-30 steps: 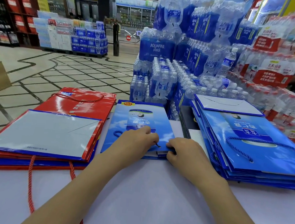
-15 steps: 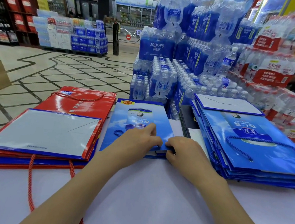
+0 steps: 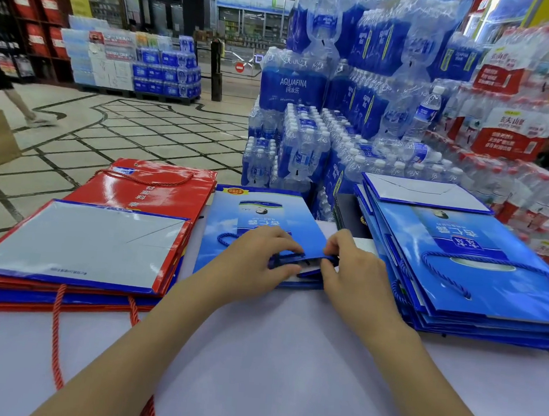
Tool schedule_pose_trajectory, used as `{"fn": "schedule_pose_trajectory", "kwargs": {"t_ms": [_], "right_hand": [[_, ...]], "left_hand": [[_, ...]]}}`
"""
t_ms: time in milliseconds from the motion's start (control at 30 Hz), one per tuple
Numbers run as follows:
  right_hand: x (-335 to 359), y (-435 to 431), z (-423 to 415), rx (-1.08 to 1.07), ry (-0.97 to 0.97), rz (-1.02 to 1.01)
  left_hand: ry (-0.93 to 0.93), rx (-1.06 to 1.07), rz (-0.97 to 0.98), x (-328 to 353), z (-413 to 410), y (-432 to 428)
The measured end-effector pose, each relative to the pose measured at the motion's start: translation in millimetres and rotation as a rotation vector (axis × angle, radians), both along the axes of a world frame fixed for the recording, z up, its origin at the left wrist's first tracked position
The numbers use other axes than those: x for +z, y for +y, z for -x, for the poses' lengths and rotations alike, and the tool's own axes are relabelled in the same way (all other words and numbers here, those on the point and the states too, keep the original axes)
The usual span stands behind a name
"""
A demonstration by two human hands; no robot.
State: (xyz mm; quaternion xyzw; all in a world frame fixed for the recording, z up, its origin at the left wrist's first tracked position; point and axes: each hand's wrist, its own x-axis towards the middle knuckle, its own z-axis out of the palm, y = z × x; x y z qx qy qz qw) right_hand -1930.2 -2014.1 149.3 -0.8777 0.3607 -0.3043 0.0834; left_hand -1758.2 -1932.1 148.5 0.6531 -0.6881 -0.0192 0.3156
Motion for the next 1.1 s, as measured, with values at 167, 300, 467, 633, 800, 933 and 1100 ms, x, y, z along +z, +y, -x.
{"fn": "schedule_pose_trajectory", "kwargs": {"t_ms": [167, 300, 467, 633, 800, 933, 1100], "right_hand": [[0.0, -1.5, 0.2, -0.040, -0.037, 0.079], [-5.2, 2.4, -6.3, -0.027, -0.033, 0.200], [-15.9, 11.4, -16.6, -0.061, 0.100, 0.242], [-11.3, 9.9, -18.1, -0.012, 0.093, 0.277], [-15.2, 2.0, -14.2, 0.086, 0.150, 0.153], [-14.5, 0.1, -12.7, 0.138, 0.157, 0.148], [-18.8, 5.7, -13.9, 0.152, 0.106, 0.227]], "left_hand": [[-0.117, -0.011, 0.000, -5.2, 1.0, -1.5], [-0.135, 0.013, 0.011, -9.9, -2.1, -4.5], [-0.147, -0.003, 0.017, -10.2, -0.8, -5.3], [-0.143, 0.039, -0.008, -9.7, 0.5, -5.0], [-0.140, 0.144, -0.116, -8.6, 3.7, -4.0], [-0.136, 0.179, -0.144, -8.2, 8.3, -5.1], [-0.096, 0.219, -0.160, -8.4, 5.0, -6.1]]}}
